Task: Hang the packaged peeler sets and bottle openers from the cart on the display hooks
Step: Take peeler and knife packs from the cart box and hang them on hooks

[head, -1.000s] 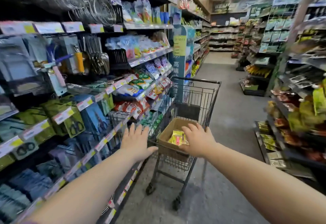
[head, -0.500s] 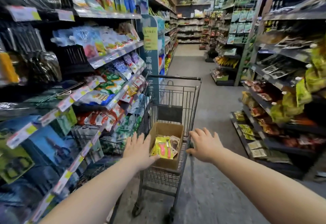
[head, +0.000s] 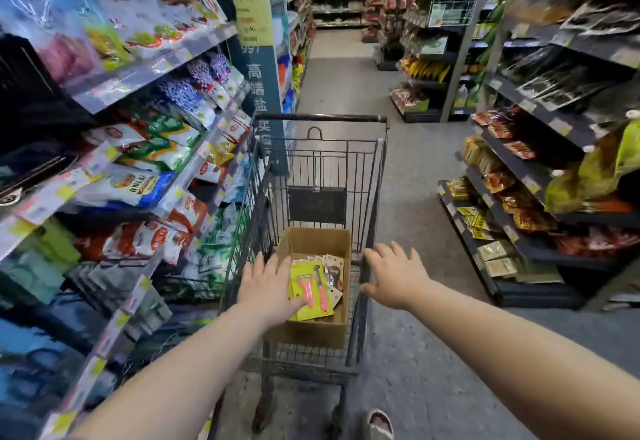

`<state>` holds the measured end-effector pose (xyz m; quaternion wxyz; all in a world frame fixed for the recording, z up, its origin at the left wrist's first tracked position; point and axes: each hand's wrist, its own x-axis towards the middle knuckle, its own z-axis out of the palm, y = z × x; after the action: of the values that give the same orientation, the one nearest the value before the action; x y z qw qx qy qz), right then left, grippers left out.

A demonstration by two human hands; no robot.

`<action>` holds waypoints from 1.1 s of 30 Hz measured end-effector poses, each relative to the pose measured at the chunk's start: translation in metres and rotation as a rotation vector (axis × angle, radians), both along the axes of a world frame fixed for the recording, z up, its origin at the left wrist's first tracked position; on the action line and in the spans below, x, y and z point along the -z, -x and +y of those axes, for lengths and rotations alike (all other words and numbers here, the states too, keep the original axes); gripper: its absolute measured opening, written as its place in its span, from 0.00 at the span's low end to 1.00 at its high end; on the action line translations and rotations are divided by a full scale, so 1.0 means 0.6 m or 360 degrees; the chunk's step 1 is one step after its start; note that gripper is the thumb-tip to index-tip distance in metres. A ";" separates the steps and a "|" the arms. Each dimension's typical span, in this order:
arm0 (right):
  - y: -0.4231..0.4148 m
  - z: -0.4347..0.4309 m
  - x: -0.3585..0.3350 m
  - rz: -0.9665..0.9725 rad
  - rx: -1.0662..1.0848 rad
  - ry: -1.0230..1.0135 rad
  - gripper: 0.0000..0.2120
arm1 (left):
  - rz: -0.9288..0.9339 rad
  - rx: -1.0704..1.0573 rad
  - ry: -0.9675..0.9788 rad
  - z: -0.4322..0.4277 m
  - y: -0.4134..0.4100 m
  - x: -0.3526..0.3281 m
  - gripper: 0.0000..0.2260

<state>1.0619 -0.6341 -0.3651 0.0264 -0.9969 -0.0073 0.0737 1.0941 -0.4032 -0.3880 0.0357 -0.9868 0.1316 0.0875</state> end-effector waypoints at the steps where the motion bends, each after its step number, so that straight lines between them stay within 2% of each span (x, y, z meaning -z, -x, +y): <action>1: -0.025 -0.003 0.008 0.0014 -0.0022 -0.0009 0.34 | 0.0022 -0.0014 0.0003 -0.005 -0.020 0.009 0.43; 8: -0.209 -0.038 0.084 0.0151 -0.0202 -0.0089 0.33 | 0.0201 -0.0138 -0.0058 -0.046 -0.164 0.071 0.43; 13: -0.312 -0.057 0.149 0.0274 -0.0237 -0.0124 0.36 | 0.0373 -0.0279 -0.0022 -0.057 -0.215 0.134 0.42; 24: -0.416 -0.012 0.318 0.0584 -0.0196 -0.0139 0.38 | 0.0679 -0.0273 -0.0032 -0.015 -0.318 0.306 0.41; 33: -0.456 0.041 0.483 0.0862 -0.0066 -0.0259 0.33 | 0.0921 -0.0257 0.0118 -0.006 -0.392 0.468 0.40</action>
<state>1.3354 -0.6096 -0.6548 0.1058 -0.9351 -0.0262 0.3371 1.3290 -0.4071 -0.6686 -0.0462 -0.9288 0.0605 0.3627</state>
